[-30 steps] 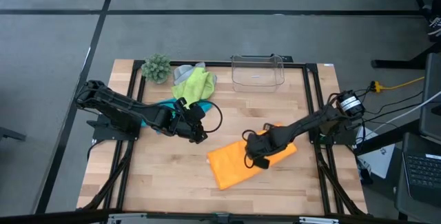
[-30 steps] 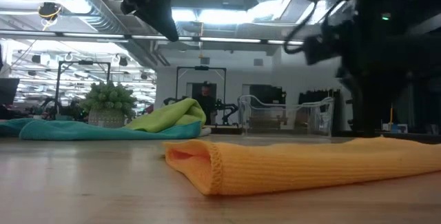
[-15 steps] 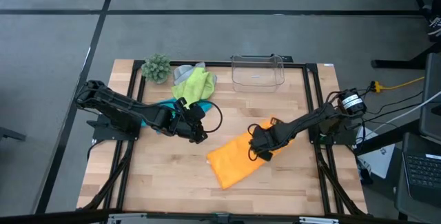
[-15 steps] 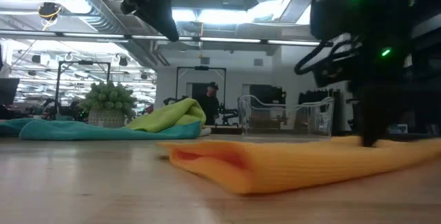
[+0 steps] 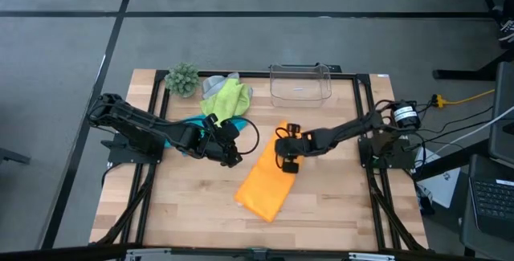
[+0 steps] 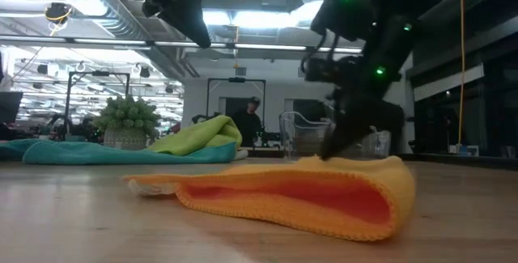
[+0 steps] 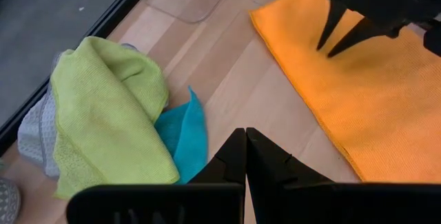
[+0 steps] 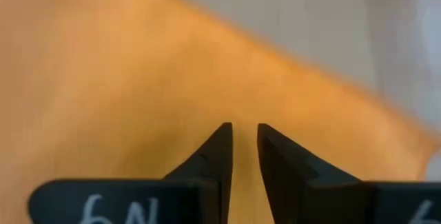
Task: Fold microfiber towels
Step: Fold the orange microfiber cloth
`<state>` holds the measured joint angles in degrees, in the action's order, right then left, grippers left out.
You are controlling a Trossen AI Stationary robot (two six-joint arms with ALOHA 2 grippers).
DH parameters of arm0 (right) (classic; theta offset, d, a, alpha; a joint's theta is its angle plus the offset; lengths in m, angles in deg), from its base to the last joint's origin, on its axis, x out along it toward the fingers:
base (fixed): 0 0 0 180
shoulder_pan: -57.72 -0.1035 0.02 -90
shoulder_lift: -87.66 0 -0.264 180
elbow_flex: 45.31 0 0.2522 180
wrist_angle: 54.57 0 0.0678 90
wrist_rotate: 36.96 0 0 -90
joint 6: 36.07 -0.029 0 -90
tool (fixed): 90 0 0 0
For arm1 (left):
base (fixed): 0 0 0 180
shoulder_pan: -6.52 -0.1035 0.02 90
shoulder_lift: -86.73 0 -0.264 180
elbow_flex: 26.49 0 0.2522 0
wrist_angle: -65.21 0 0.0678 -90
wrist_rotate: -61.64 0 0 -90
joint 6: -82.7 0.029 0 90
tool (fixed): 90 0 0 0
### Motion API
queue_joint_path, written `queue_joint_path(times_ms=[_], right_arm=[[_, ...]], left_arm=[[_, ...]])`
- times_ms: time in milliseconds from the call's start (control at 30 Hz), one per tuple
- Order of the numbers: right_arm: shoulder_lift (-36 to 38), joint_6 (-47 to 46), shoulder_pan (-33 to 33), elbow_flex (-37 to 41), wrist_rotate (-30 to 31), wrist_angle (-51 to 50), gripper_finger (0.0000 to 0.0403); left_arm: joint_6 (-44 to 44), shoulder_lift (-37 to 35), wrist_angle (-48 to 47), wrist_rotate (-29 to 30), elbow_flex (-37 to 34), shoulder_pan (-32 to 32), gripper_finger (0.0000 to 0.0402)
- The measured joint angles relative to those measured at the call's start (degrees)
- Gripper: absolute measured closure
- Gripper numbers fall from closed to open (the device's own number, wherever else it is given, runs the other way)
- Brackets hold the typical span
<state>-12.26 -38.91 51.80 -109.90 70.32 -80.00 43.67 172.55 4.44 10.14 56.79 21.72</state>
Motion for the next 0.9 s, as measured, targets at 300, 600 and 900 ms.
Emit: queue_joint_path(times_ms=[300,600,900], right_arm=[[0.3,1.9,0.5,-3.5,-7.0,-1.1,0.0331],[-0.7,-1.4,-7.3,-0.7,-19.0,10.2,0.0331],[-5.0,-3.1,-10.7,0.2,-19.4,9.5,0.0331]], left_arm=[[0.0,0.0,0.0,0.0,0.0,0.0,0.0401],[0.0,0.0,0.0,0.0,0.0,0.0,0.0401],[0.0,0.0,0.4,0.0,0.0,0.0,0.0401]])
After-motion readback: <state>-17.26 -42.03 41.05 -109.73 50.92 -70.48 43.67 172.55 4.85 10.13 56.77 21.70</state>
